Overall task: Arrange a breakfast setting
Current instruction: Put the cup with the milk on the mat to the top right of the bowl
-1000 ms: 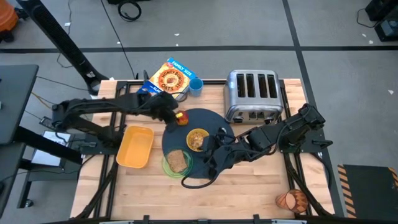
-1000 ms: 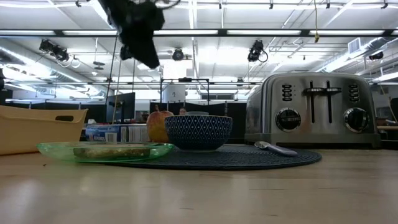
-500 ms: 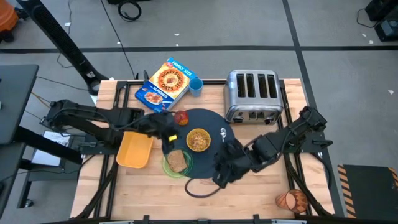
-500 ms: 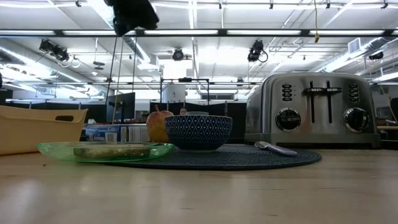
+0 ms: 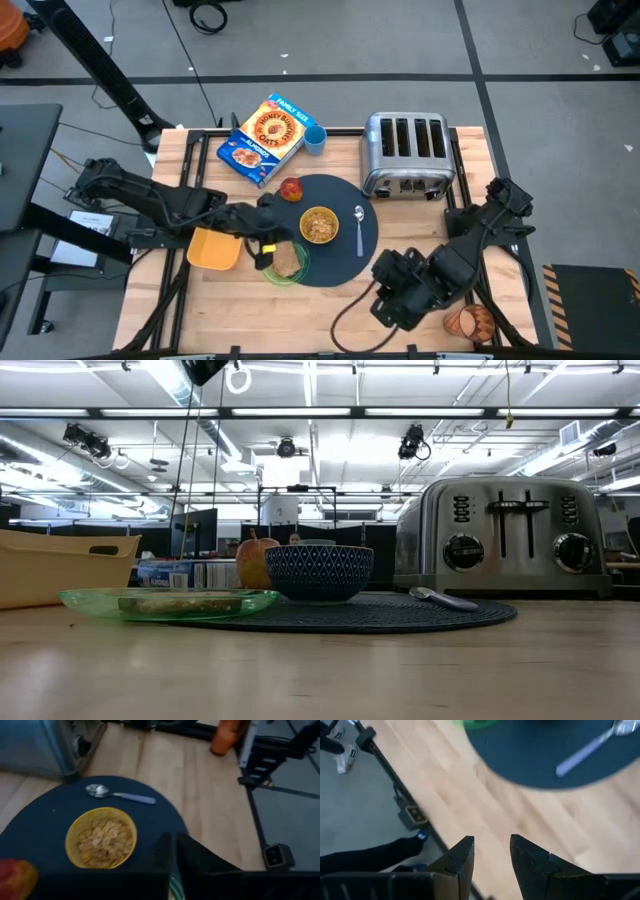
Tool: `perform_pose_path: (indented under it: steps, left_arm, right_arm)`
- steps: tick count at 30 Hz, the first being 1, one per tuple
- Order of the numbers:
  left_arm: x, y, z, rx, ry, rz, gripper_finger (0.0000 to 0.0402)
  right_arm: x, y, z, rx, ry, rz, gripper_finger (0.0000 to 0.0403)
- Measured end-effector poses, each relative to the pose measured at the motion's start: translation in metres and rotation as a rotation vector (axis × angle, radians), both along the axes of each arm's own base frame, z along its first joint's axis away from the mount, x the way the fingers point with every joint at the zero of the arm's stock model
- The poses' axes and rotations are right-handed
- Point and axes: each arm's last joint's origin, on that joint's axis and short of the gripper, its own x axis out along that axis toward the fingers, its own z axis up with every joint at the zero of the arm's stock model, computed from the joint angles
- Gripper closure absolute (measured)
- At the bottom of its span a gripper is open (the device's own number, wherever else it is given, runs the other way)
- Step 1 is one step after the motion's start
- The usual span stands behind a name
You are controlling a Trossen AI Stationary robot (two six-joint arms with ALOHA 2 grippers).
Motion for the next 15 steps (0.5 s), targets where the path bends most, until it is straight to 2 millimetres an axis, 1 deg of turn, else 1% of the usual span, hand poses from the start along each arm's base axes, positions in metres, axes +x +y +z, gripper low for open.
perform_pose_path:
  steps: [2,3,8,11,15]
  left_arm:
    - [0.0,-0.004,0.001,-0.001,-0.014,-0.019,0.0391]
    - [-0.001,-0.007,0.002,-0.005,-0.024,-0.027,0.0394]
    - [-0.004,-0.02,0.003,0.002,-0.044,-0.062,0.0394]
    - [-0.008,-0.03,0.004,-0.005,-0.05,-0.082,0.0397]
    - [-0.013,-0.045,0.006,-0.032,-0.074,-0.097,0.0397]
  right_arm:
    - [-0.004,0.005,0.0,0.041,0.022,-0.021,0.0269]
    - [-0.007,0.008,0.0,0.064,0.033,-0.03,0.0269]
    - [-0.027,0.03,0.001,0.191,0.1,-0.053,0.0269]
    - [-0.042,0.043,0.008,0.244,0.107,-0.082,0.027]
    - [-0.062,0.055,0.018,0.299,0.122,-0.148,0.0275]
